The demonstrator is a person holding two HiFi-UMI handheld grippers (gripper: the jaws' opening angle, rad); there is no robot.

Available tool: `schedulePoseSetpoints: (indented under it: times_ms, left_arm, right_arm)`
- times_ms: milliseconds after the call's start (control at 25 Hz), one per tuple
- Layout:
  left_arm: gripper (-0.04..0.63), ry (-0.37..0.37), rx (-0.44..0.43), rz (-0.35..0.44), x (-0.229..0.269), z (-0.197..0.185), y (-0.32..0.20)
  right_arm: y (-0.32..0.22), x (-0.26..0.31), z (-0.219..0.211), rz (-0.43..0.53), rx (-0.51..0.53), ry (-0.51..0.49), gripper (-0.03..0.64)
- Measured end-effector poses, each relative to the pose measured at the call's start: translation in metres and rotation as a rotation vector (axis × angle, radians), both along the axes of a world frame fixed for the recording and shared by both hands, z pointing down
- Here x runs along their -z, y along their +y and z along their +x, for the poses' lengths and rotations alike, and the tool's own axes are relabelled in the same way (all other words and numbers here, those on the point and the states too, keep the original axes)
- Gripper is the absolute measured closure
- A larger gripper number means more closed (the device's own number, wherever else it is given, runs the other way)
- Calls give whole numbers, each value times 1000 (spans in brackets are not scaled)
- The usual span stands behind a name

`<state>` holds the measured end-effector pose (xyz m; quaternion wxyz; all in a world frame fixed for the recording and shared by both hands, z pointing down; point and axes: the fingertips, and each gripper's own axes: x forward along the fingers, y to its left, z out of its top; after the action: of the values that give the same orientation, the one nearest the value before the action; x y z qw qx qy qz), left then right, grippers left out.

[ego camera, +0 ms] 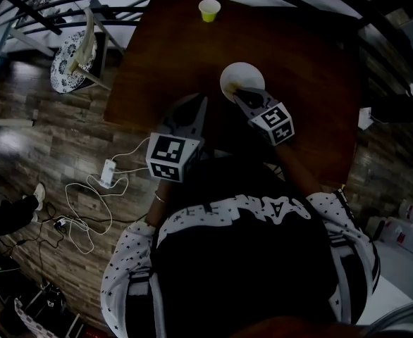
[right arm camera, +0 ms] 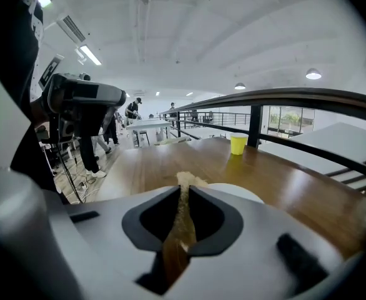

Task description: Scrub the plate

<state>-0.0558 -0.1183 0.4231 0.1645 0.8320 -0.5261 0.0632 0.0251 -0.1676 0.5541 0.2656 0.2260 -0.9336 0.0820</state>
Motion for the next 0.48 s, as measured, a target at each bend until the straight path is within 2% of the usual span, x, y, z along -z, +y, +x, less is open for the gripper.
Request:
schedulePoseSetpoints:
  times_ms: [480]
  left_arm:
    - [580,-2,18,-18,-4,-8,-4]
  right_arm:
    - [-50,11,24,68,-95,-7,568]
